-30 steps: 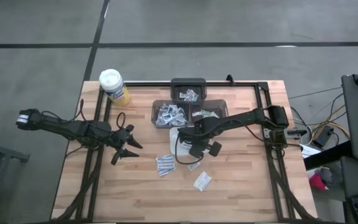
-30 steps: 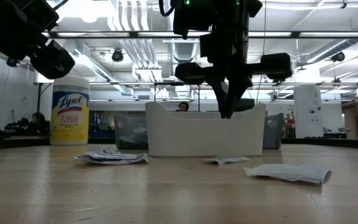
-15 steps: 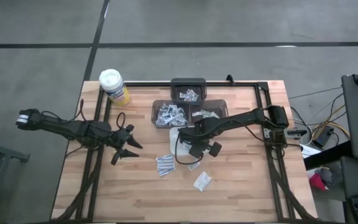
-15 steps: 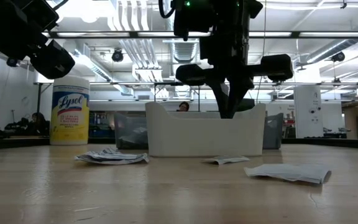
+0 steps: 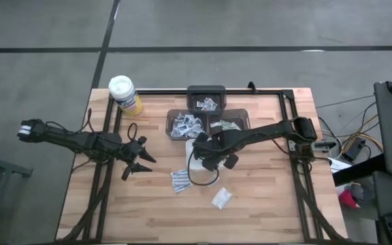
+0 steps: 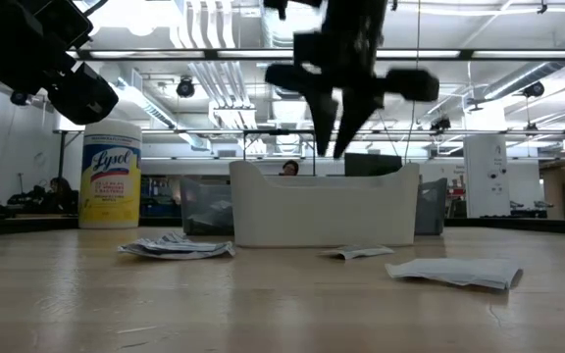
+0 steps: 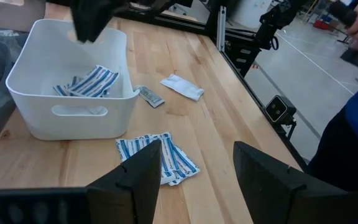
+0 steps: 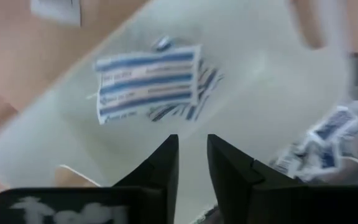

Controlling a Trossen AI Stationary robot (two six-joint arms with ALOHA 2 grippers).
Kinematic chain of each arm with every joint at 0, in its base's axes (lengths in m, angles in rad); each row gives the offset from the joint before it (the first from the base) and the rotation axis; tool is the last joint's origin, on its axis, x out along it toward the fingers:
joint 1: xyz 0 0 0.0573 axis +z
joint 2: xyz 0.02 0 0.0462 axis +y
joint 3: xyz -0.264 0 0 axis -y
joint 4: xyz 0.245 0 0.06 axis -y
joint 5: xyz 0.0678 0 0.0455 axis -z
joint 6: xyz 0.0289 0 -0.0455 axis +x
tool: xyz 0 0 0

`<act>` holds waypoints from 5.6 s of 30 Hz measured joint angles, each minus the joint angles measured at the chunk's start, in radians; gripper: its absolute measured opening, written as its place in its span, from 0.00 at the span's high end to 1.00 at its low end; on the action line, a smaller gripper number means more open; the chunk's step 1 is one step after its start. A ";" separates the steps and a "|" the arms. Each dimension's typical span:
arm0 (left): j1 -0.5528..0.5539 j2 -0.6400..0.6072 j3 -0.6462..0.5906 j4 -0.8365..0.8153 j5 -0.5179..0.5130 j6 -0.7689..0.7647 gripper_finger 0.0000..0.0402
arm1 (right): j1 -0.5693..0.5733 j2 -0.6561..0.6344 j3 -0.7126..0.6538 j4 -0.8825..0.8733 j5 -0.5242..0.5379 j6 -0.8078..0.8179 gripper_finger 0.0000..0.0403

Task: Pick & Place First Aid Supplies
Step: Put the blue bandage into the white bin

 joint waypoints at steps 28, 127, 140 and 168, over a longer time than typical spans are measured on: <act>0.000 0.000 0.000 0.002 0.000 -0.121 0.51 | 0.123 -0.286 -0.078 -0.307 -0.139 0.869 0.87; 0.000 0.001 0.000 0.002 -0.071 -0.114 0.51 | 0.359 0.098 -0.198 0.134 -0.307 2.200 0.65; 0.000 0.001 0.000 0.002 -0.071 -0.113 0.51 | 0.361 0.079 -0.200 0.024 -0.345 2.200 0.68; 0.000 0.001 0.000 0.007 -0.071 -0.077 0.51 | 0.337 0.019 -0.200 0.042 -0.307 2.114 0.66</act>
